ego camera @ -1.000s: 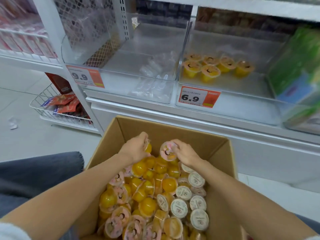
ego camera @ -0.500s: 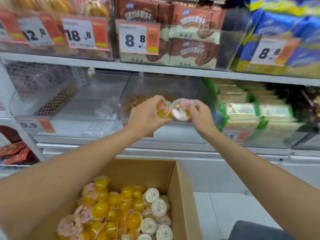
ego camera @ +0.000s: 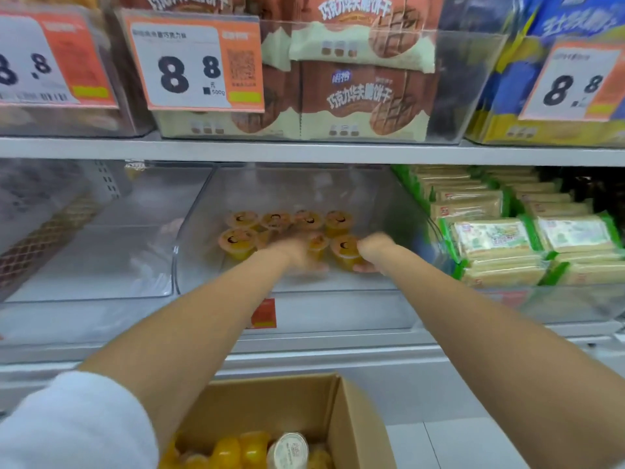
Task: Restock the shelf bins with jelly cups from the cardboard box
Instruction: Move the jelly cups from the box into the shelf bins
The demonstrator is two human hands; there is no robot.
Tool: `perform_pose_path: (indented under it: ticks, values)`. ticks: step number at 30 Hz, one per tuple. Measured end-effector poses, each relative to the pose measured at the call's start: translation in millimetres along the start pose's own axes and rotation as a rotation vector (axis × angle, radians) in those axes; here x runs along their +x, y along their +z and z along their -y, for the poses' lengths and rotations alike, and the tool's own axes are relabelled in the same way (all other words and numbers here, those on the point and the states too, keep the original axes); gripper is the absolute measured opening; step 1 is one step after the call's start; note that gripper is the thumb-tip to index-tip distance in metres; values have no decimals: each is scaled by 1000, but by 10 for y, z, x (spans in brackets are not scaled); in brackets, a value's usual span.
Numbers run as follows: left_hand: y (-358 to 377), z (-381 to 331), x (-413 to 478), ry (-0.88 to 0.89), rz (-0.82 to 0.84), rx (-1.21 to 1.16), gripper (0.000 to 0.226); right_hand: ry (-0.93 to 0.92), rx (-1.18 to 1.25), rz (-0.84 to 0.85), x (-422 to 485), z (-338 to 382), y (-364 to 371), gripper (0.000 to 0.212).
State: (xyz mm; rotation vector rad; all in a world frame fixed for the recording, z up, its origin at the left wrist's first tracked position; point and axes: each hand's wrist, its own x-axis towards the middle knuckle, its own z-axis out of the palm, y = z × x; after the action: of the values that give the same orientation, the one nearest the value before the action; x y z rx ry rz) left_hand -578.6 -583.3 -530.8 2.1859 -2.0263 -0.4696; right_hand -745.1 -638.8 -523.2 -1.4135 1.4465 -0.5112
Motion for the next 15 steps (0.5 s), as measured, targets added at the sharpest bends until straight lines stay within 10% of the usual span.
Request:
perform_pose_path:
  ticks: [12,15]
  values:
    - [-6,24,43,-87,-114,130,56,30,165,8,169,27,94,48]
    - [10,44,0,-92,-45,111,67,-139,-317,-43,144,0,103,41]
